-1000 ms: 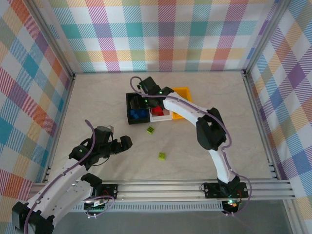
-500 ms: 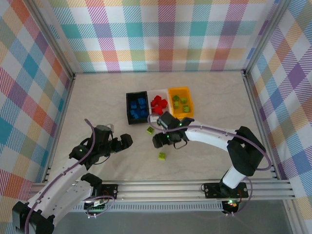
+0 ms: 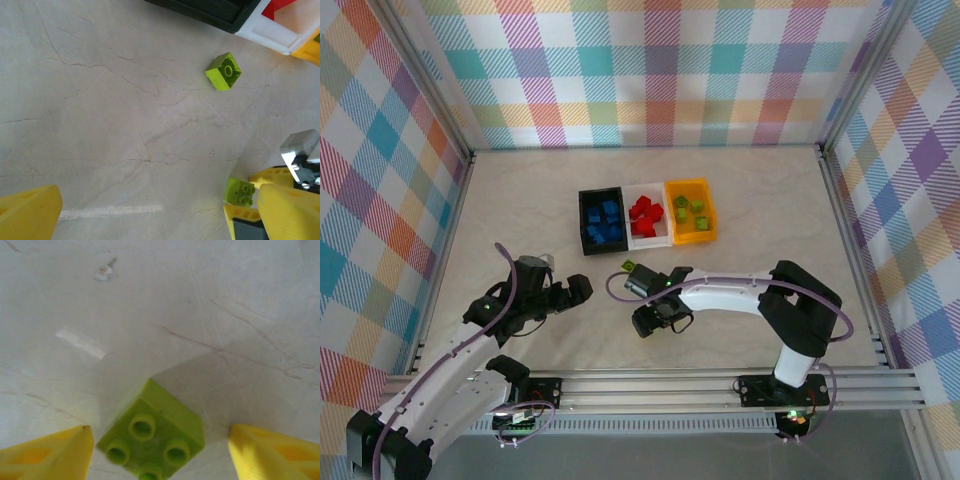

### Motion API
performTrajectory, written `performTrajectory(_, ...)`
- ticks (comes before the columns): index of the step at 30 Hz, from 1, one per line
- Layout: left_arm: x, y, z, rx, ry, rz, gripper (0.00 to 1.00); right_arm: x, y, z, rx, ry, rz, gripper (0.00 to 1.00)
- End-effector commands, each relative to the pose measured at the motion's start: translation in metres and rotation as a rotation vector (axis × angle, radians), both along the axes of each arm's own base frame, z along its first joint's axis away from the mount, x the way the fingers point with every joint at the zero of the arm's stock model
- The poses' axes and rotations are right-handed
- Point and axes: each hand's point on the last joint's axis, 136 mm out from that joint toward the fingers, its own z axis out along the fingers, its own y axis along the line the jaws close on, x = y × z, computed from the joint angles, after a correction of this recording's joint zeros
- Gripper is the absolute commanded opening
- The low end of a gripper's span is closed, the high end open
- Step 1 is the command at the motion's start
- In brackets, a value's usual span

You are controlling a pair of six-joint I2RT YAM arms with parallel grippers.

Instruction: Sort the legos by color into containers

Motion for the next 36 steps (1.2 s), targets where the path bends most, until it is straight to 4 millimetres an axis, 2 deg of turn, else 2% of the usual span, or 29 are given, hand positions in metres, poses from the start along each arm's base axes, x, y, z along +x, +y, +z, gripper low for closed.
performTrajectory(1, 0.004, 0.003, 0.001, -0.007, -0.006, 0.017, 1.0, 0.001, 0.009, -0.001, 0.0, -0.012, 0.017, 0.68)
performTrajectory(4, 0.003, 0.003, 0.0, -0.01, -0.001, 0.018, 1.0, 0.003, 0.011, -0.002, -0.004, -0.021, 0.022, 0.64)
performTrajectory(8, 0.003, 0.004, 0.0, -0.007, 0.003, 0.019, 1.0, 0.005, 0.013, -0.002, -0.003, -0.025, 0.025, 0.51)
performTrajectory(13, 0.003, 0.003, 0.0, -0.008, 0.007, 0.019, 1.0, 0.007, 0.013, 0.006, 0.015, -0.044, 0.022, 0.42)
performTrajectory(18, 0.004, 0.002, -0.002, -0.01, 0.012, 0.017, 1.0, 0.019, 0.008, 0.025, 0.058, -0.097, -0.019, 0.37)
performTrajectory(21, 0.006, 0.0, -0.002, -0.018, 0.017, 0.017, 1.0, 0.036, -0.001, 0.045, 0.091, -0.144, -0.061, 0.36)
performTrajectory(24, 0.006, -0.001, -0.003, -0.021, 0.022, 0.015, 1.0, 0.068, -0.015, 0.077, 0.137, -0.217, -0.118, 0.36)
performTrajectory(28, 0.008, -0.001, -0.005, -0.025, 0.027, 0.024, 1.0, 0.137, -0.039, 0.115, 0.209, -0.302, -0.261, 0.37)
performTrajectory(32, 0.01, -0.002, -0.006, -0.035, 0.034, 0.034, 1.0, 0.206, -0.05, 0.125, 0.237, -0.342, -0.38, 0.38)
performTrajectory(36, 0.01, -0.003, -0.007, -0.04, 0.042, 0.037, 1.0, 0.26, -0.065, 0.11, 0.196, -0.339, -0.473, 0.39)
